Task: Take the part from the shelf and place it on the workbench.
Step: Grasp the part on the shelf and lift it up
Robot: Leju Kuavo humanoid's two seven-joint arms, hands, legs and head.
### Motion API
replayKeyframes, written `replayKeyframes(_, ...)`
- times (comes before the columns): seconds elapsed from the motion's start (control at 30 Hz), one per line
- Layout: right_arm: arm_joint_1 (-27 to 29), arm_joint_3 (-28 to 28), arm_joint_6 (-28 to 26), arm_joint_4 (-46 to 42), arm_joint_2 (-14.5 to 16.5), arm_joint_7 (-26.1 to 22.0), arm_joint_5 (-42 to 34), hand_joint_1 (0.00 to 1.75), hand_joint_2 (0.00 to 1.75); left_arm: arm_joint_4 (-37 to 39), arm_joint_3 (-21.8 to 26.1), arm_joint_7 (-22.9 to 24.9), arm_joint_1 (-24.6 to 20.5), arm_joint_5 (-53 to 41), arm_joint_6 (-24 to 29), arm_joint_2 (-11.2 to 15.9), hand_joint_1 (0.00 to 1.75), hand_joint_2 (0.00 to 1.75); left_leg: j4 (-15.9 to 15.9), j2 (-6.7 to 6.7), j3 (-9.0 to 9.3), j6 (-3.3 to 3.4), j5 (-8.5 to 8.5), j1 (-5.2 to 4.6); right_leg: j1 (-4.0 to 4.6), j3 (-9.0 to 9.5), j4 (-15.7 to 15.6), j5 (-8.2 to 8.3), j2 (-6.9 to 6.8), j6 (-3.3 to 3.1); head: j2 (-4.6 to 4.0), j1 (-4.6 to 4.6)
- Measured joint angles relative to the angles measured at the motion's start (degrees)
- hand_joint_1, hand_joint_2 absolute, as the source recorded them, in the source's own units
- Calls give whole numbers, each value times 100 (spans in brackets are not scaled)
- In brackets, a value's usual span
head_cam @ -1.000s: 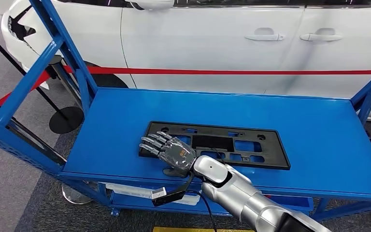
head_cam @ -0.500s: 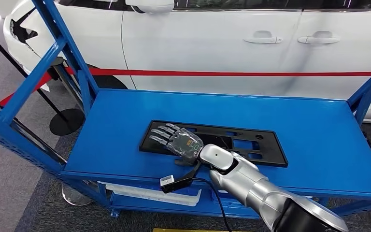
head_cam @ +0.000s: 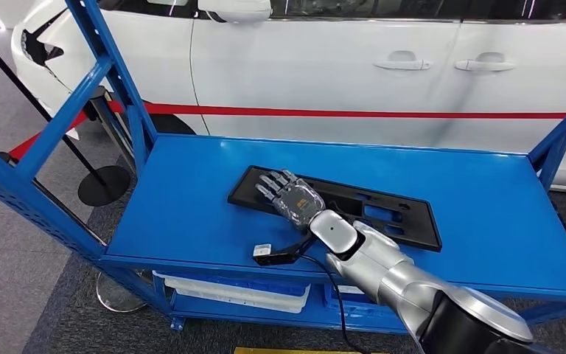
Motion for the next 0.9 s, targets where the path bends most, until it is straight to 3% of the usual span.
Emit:
replayKeyframes(0.1,-36,21,93,52,1,81,20,0,175,0,1,-1,-2,1,0,1,0,0,97,5,-32,-101,-88,12,-32,27,-73,75,8,-87,0,-4)
replayKeyframes(0.13,-43,26,136,61,2,104,31,0,175,0,2,-2,-2,1,0,2,0,0,288,5,-111,-131,-224,17,-53,33,-102,103,4,-111,1,-9)
replayKeyframes(0.23,-58,54,277,80,3,170,91,0,175,-2,8,-13,3,9,0,2,0,0,1304,5,-530,-196,-772,49,-63,5,-115,134,-13,-136,1,-18)
replayKeyframes(0.27,-61,63,313,84,2,180,108,0,175,-2,13,-24,8,21,0,3,0,0,1510,6,-604,-212,-829,61,-65,-2,-113,139,-15,-132,1,-18)
replayKeyframes(0.3,-65,72,346,86,2,180,121,0,175,-2,21,-36,13,34,0,6,0,0,1510,6,-577,-225,-776,74,-70,-6,-109,143,-17,-126,1,-18)
replayKeyframes(0.33,-72,76,374,87,1,176,129,0,175,-2,32,-45,14,49,0,11,0,0,1297,8,-446,-235,-632,90,-75,-7,-103,146,-17,-115,1,-18)
replayKeyframes(0.4,-96,92,434,87,2,175,149,0,175,-2,52,-60,8,77,0,21,0,0,553,15,-37,-240,-304,118,-81,-9,-83,149,-17,-81,1,-18)
replayKeyframes(0.47,-126,109,500,88,2,180,167,0,175,-2,62,-68,-7,94,-1,26,0,0,60,15,205,-206,-198,112,-62,-23,-55,138,-11,-26,1,-16)
replayKeyframes(0.63,-201,131,684,124,-4,183,186,0,175,-2,72,-111,-22,103,-8,33,0,0,-64,11,232,11,-156,83,-72,-54,12,85,-5,143,1,0)
replayKeyframes(0.7,-218,136,784,138,-17,195,186,0,175,-2,76,-130,-29,103,-16,38,0,0,-89,36,225,82,-107,87,-81,-268,492,-229,-8,178,1,1)
replayKeyframes(0.77,-221,146,918,150,-33,228,186,0,175,-2,77,-140,-28,97,-26,41,0,0,-85,53,193,108,-94,71,-75,-625,1242,-606,-9,196,1,1)
replayKeyframes(0.8,-220,150,979,154,-40,249,186,0,175,-2,77,-142,-23,92,-30,41,0,0,-84,58,185,112,-93,62,-73,-747,1501,-678,-9,199,1,1)
replayKeyframes(0.83,-223,153,1034,156,-45,265,186,0,175,-2,77,-142,-19,86,-32,41,0,0,-83,59,185,114,-93,53,-72,-768,1551,-631,-9,191,1,0)
replayKeyframes(0.87,-230,154,1083,158,-50,278,186,0,175,-2,77,-142,-16,80,-32,41,0,0,-82,57,192,114,-94,46,-67,-689,1399,-493,-9,171,1,0)
replayKeyframes(0.9,-242,154,1127,159,-55,282,186,0,175,-2,77,-142,-16,75,-33,40,0,0,-82,53,205,114,-96,37,-54,-511,1053,-292,-8,133,1,1)
